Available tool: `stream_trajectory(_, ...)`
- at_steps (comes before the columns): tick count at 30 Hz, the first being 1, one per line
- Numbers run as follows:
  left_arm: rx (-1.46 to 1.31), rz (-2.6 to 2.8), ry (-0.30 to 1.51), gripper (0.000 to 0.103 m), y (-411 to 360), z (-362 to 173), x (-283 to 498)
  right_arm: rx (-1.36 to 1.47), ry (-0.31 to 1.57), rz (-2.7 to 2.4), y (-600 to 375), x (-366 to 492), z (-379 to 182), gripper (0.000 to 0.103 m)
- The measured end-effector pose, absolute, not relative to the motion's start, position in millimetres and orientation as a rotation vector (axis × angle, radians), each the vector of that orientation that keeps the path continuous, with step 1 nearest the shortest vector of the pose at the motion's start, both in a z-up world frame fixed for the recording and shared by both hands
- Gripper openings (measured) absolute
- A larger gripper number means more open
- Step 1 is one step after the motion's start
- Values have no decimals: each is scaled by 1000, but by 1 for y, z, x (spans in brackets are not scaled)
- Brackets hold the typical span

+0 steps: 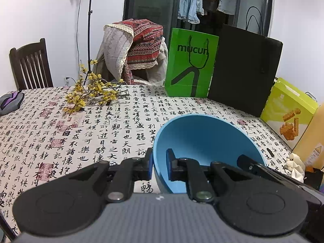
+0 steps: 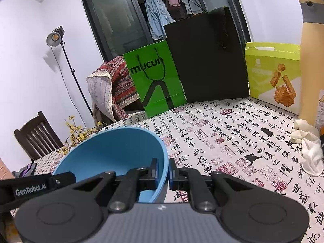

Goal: Organize plates and bowls
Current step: 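Carry the held blue bowl toward the lilac vase and pink suitcase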

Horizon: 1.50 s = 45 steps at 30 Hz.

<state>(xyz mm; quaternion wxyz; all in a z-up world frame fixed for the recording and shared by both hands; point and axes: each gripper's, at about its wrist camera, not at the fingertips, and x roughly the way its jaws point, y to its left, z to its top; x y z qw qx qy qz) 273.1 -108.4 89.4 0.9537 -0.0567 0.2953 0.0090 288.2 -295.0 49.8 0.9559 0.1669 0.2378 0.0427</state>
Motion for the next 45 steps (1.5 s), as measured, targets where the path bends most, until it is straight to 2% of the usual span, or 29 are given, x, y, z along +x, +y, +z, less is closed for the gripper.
stream_trajectory(45, -181, 160, 588, 13, -44, 91, 245, 298, 498, 237, -227, 286, 51, 10)
